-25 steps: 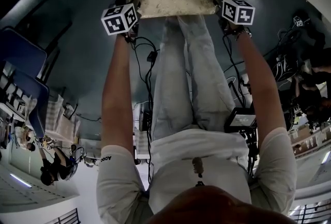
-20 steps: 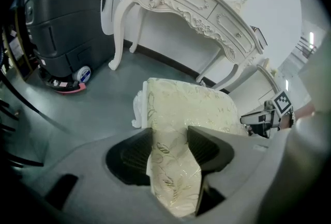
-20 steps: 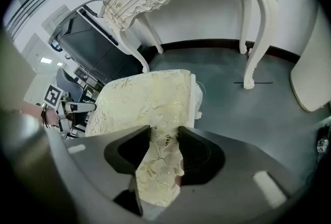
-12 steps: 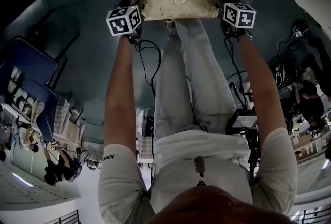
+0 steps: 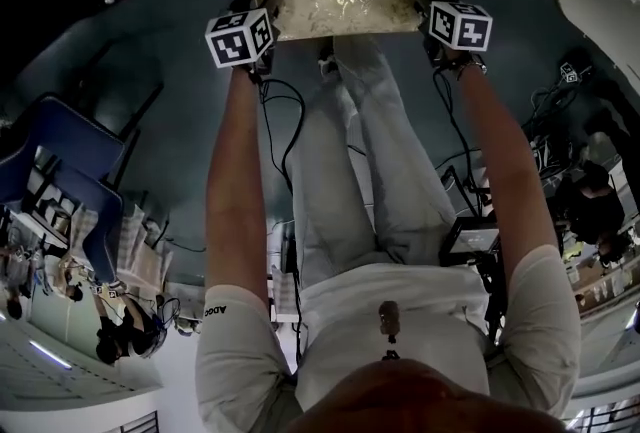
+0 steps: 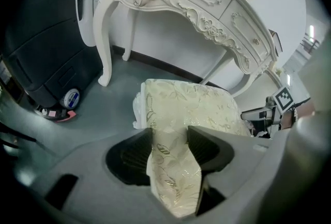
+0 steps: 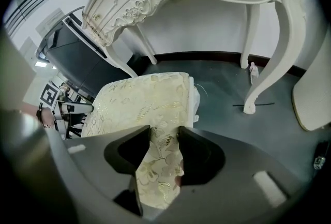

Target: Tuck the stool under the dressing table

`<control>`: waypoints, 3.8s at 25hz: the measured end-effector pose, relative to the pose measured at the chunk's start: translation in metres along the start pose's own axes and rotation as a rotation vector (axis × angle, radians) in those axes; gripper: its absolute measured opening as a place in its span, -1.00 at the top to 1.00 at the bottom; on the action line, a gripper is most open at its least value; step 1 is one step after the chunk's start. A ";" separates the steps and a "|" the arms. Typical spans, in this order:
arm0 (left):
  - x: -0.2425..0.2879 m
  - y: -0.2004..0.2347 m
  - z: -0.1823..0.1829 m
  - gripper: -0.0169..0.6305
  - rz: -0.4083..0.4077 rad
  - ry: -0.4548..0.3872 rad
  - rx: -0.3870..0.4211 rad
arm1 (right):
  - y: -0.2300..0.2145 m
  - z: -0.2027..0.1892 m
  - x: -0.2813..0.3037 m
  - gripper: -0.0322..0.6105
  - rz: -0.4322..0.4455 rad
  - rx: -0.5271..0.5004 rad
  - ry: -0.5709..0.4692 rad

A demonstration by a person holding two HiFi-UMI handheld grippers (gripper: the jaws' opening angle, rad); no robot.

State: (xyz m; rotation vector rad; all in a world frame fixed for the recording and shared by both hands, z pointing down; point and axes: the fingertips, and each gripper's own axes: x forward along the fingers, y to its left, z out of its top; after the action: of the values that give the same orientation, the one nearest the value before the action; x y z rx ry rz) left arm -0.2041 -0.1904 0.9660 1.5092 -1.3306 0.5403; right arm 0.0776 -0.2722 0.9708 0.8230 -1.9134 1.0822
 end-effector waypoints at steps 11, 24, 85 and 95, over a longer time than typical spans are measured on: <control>0.021 0.005 0.057 0.26 -0.015 -0.039 0.036 | -0.014 0.064 0.013 0.37 -0.099 0.006 -0.054; 0.041 0.026 0.120 0.26 -0.091 0.023 0.240 | 0.003 0.075 0.020 0.39 -0.253 0.176 -0.163; 0.081 0.012 0.181 0.21 -0.053 -0.046 0.288 | -0.019 0.141 0.045 0.45 -0.262 0.203 -0.260; 0.108 0.011 0.232 0.28 -0.024 -0.114 0.300 | -0.044 0.191 0.060 0.45 -0.271 0.184 -0.317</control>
State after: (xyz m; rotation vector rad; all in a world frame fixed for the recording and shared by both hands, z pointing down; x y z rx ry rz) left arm -0.2472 -0.4425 0.9700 1.8214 -1.3603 0.6697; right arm 0.0254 -0.4703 0.9747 1.3843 -1.9008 1.0151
